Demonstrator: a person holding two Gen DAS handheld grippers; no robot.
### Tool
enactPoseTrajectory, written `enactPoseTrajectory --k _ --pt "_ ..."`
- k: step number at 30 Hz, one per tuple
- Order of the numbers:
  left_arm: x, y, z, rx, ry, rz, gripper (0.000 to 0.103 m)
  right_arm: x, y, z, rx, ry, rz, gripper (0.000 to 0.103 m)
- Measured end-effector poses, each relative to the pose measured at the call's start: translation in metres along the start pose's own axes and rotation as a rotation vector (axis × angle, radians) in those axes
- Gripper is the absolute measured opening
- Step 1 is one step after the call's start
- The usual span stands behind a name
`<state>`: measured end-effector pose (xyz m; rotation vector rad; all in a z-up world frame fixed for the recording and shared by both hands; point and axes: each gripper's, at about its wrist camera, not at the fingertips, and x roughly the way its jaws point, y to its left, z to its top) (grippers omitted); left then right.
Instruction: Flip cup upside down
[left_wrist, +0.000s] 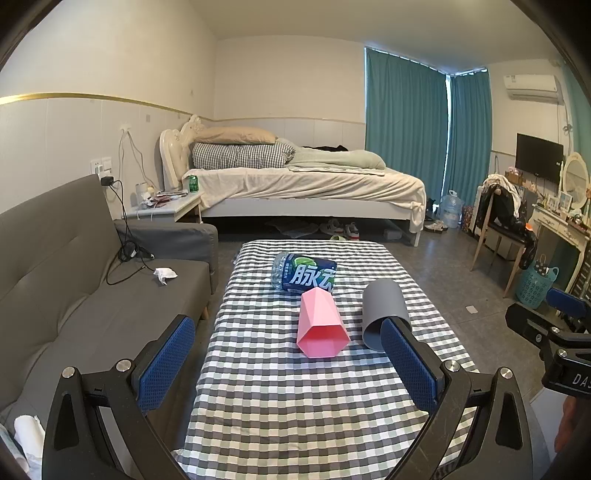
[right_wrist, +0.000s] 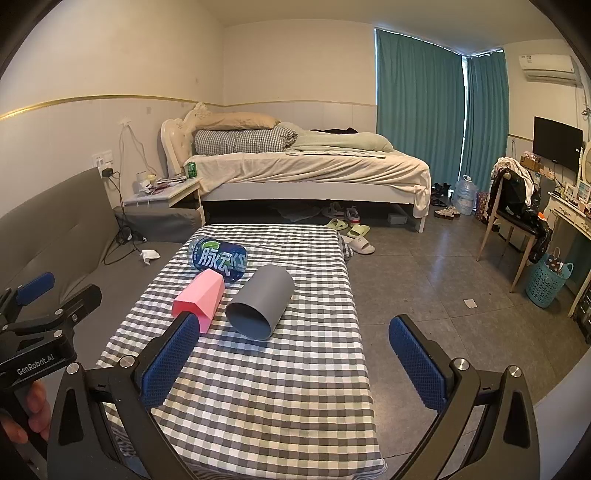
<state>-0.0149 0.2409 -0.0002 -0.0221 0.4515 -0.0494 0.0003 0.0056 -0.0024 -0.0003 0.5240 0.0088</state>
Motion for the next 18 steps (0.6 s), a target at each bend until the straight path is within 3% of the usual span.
enactPoseTrajectory --k 18 --pt "0.0008 0.0 -0.0007 0.0 0.002 0.0 0.103 -0.0002 0.0015 0.0001 0.0 0.001 0.004 0.103"
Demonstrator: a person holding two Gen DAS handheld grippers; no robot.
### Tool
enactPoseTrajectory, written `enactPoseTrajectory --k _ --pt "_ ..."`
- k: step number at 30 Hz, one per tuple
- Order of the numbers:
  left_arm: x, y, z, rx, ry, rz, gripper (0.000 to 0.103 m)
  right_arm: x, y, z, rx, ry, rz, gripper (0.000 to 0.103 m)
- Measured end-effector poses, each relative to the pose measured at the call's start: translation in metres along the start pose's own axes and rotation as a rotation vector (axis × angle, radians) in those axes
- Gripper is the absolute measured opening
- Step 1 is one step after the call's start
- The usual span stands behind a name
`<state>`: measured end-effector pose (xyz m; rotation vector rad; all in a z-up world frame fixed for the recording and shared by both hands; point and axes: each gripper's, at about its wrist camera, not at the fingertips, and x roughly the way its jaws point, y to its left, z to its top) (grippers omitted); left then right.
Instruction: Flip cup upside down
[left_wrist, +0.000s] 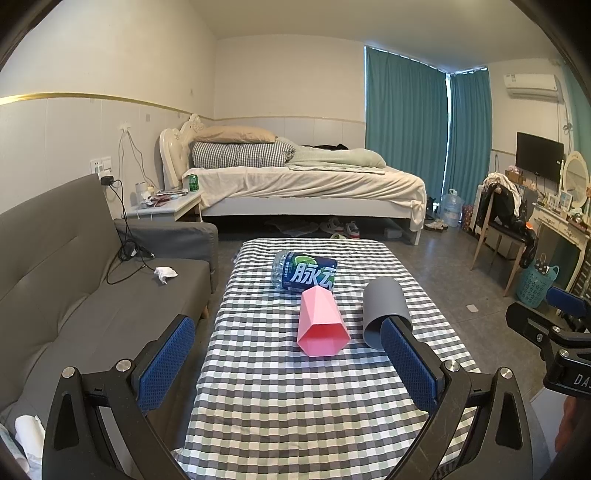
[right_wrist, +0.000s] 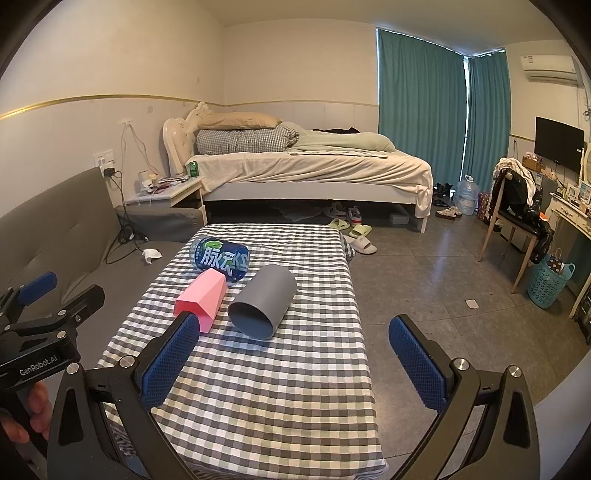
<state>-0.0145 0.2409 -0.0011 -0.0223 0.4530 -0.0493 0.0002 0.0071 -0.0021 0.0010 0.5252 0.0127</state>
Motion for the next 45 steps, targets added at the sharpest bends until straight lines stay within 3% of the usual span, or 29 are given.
enactPoseTrajectory --k 21,28,34,41,45 --pt "0.004 0.005 0.002 -0.001 0.029 0.011 0.103 0.007 0.008 0.003 -0.031 0.022 0.045 0.103" --pt "0.02 0.013 0.009 -0.04 0.097 0.015 0.103 0.013 0.014 0.019 -0.078 0.013 0.087 0.103" --pt "0.035 0.029 0.017 -0.061 0.129 0.059 0.103 0.04 0.027 0.032 -0.132 0.048 0.129 0.103" --pt "0.077 0.049 0.039 -0.116 0.208 0.135 0.103 0.094 0.048 0.07 -0.193 0.12 0.257 0.103" --pt "0.095 0.054 0.045 -0.099 0.197 0.207 0.103 0.13 0.076 0.091 -0.346 0.142 0.251 0.103"
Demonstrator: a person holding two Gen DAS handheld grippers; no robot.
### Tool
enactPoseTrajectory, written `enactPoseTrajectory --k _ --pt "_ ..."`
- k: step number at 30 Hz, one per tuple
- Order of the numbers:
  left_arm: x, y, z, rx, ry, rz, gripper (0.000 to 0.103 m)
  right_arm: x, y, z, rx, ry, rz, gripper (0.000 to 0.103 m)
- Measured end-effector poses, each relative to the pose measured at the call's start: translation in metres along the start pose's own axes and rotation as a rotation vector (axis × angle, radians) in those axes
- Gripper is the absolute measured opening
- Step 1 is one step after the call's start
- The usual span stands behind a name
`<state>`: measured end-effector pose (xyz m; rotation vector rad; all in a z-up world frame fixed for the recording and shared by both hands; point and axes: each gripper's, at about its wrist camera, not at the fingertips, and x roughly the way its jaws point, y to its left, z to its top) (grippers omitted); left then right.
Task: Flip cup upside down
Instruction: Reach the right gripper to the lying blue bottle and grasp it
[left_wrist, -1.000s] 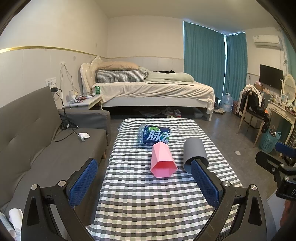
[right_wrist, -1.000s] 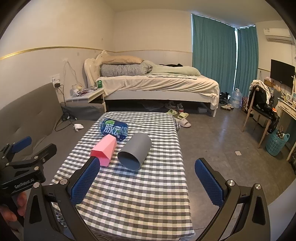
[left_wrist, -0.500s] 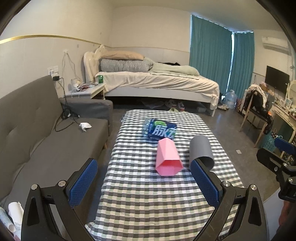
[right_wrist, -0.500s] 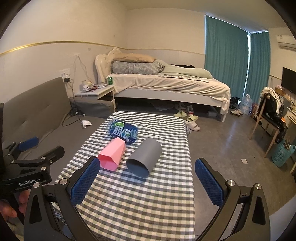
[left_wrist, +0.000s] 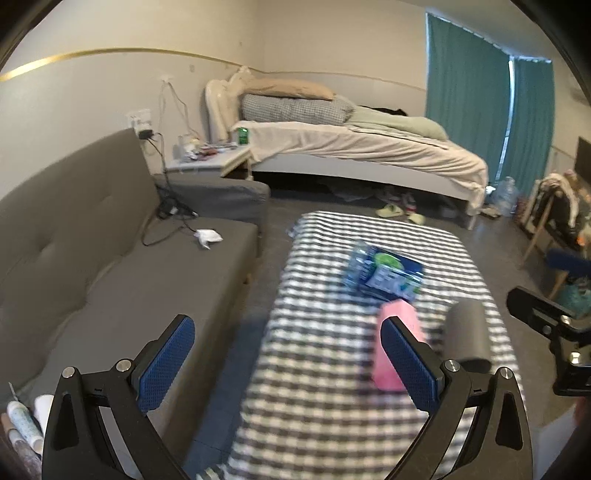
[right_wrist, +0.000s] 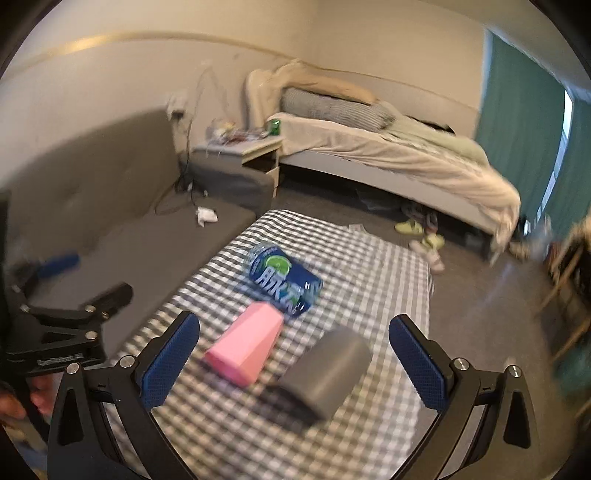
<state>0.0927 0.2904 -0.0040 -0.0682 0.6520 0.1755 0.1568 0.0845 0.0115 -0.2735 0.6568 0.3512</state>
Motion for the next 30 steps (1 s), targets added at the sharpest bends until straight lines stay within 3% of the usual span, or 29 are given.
enactPoseTrajectory --k 6,10,15,24,26,30 --pt "0.042 -0.007 0.004 0.001 0.055 0.062 0.103 0.078 0.015 0.033 -0.225 0.079 -0.037 0.103" --pt "0.061 -0.003 -0.007 0.018 0.111 0.08 0.103 0.128 0.016 0.038 -0.244 0.159 0.003 0.103" --pt "0.08 0.015 -0.025 -0.052 0.174 0.084 0.103 0.182 0.011 0.042 -0.243 0.222 0.009 0.103" --pt "0.1 0.031 -0.038 -0.076 0.187 0.103 0.103 0.235 0.036 0.04 -0.315 0.308 0.051 0.098" --pt "0.103 0.032 -0.039 -0.084 0.195 0.093 0.103 0.243 0.043 0.038 -0.353 0.329 0.032 0.085" --pt "0.108 0.034 -0.04 -0.097 0.208 0.08 0.103 0.252 0.05 0.04 -0.383 0.322 -0.003 0.078"
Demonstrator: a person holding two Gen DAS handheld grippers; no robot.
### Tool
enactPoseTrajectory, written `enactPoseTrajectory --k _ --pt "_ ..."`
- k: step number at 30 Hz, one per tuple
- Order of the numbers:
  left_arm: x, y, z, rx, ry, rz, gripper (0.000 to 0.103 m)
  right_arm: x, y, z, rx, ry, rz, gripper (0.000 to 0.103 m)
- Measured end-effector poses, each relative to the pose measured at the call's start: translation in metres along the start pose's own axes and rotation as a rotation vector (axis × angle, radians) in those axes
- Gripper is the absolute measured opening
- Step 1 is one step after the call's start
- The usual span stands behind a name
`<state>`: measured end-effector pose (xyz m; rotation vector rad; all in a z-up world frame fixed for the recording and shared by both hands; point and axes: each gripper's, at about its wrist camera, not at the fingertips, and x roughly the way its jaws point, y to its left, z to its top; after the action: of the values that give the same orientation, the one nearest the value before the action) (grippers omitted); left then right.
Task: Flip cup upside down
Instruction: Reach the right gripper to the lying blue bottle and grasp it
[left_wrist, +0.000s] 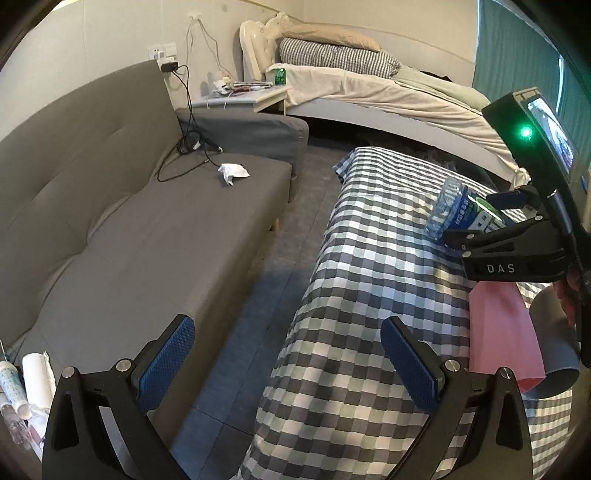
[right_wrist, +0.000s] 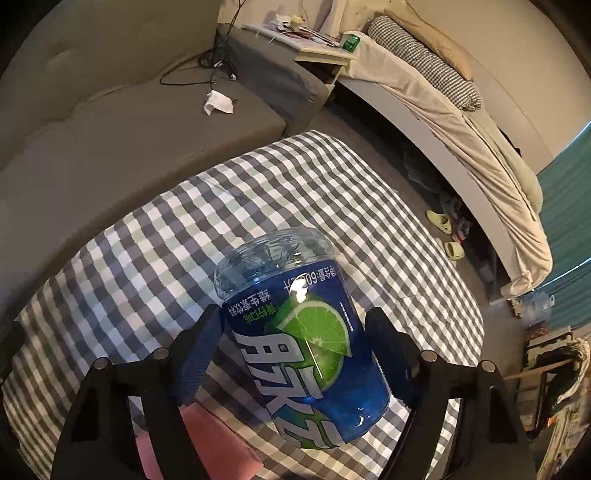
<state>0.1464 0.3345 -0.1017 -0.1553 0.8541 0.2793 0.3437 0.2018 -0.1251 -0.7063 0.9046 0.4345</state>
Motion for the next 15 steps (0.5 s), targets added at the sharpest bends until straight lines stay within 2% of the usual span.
enactPoseTrajectory --k 4,10,15 --pt "-0.005 0.003 0.003 0.007 -0.003 0.007 0.103 -0.021 -0.002 0.002 0.009 -0.056 -0.033 0.072" --pt "-0.03 0.01 0.017 -0.031 -0.017 -0.01 0.103 -0.087 -0.023 0.0 0.115 -0.115 -0.011 0.069" --pt "-0.067 0.011 0.022 -0.035 -0.066 -0.034 0.103 -0.153 -0.029 -0.027 0.236 -0.171 0.027 0.068"
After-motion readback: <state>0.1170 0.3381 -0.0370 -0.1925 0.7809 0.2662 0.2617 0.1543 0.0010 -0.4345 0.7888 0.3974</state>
